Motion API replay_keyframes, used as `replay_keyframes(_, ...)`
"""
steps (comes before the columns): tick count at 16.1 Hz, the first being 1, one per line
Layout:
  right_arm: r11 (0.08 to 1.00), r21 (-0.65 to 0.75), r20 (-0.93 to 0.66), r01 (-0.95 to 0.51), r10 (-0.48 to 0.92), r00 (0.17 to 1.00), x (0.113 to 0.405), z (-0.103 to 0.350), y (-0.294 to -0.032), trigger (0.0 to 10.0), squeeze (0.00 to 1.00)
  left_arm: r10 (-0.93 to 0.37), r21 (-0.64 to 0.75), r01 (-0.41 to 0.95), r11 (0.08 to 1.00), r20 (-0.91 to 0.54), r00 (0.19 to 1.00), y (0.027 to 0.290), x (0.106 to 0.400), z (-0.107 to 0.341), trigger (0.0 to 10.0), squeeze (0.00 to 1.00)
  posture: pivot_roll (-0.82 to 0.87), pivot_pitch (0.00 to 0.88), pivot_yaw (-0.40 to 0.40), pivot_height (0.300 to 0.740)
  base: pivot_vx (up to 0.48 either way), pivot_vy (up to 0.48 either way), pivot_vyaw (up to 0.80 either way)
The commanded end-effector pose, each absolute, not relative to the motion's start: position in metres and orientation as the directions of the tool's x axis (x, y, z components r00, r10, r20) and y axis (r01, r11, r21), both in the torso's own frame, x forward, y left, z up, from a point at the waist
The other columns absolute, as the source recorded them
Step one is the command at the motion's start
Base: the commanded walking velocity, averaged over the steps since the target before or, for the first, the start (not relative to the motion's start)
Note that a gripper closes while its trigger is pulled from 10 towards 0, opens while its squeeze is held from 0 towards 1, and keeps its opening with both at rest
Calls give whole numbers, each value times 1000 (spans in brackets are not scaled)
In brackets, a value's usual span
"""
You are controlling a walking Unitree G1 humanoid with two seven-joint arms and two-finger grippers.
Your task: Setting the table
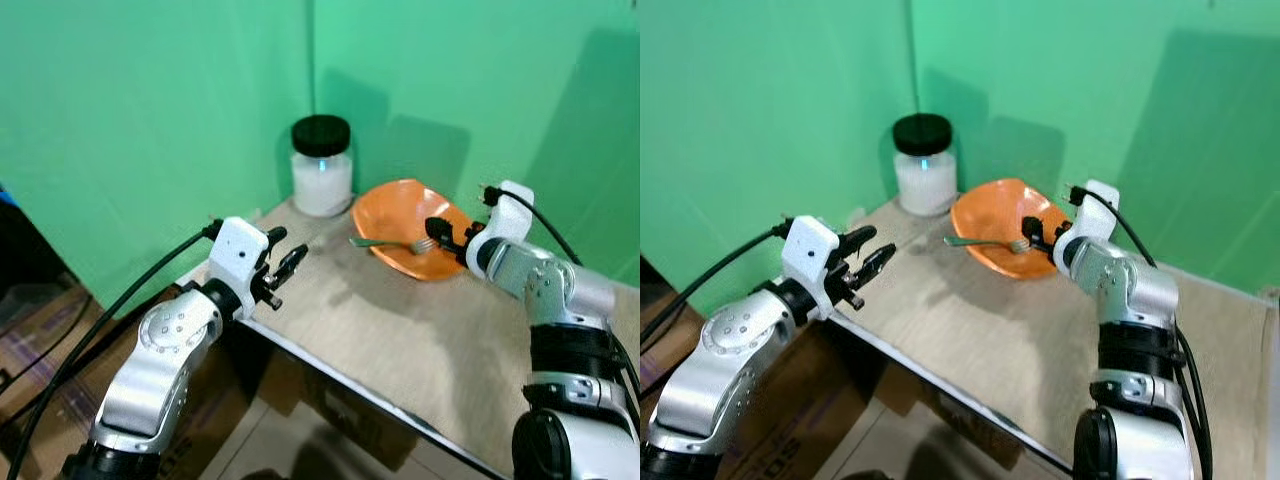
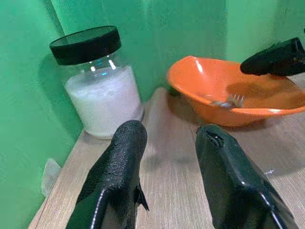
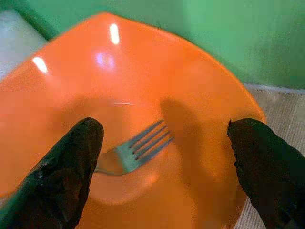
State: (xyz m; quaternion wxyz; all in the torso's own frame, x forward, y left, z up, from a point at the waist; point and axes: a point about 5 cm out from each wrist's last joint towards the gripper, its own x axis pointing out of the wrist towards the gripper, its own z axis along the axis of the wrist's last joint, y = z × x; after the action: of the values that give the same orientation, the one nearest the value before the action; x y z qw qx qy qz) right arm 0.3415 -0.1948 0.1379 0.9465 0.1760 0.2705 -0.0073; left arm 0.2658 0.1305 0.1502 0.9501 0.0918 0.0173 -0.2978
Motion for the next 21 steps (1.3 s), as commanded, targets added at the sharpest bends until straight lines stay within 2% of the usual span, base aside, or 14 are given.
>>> replay_keyframes(1,924,363,-513,121,90,853,344,143,-194,10000,0,-569,178,573,800,-76,819,130,268,154,10000,0,48,0,34,740,0,0,0)
replay_keyframes(5,907,403,-446,122,78,892,340,174,-212,10000,0,-569,178,571,801,-66,819,128,268,153,10000,0,45,0,16,740,0,0,0)
replay_keyframes(7,911,389,-458,139,60,887,324,183,-226,10000,0,-574,179,575,798,-63,817,126,268,152,10000,0,43,0,9,740,0,0,0)
replay_keyframes(10,900,399,-498,175,53,866,303,180,-239,10000,0,-604,163,607,778,-72,794,124,265,151,10000,0,35,0,15,740,0,0,0)
replay_keyframes(13,882,440,-582,167,138,801,290,157,-232,10000,0,-648,146,651,745,-78,758,117,265,151,10000,0,20,0,35,740,0,0,0)
replay_keyframes(14,845,498,-593,192,171,787,288,146,-224,0,0,-664,144,667,731,-78,744,115,266,152,10000,0,13,0,43,740,0,0,0)
replay_keyframes(18,760,613,-575,216,242,781,294,135,-206,0,0,-688,143,692,708,-85,721,113,267,152,10000,0,11,0,48,740,0,0,0)
replay_keyframes(21,724,639,-587,260,241,773,298,130,-202,0,0,-691,143,696,704,-89,717,113,267,152,10000,0,20,0,38,740,0,0,0)
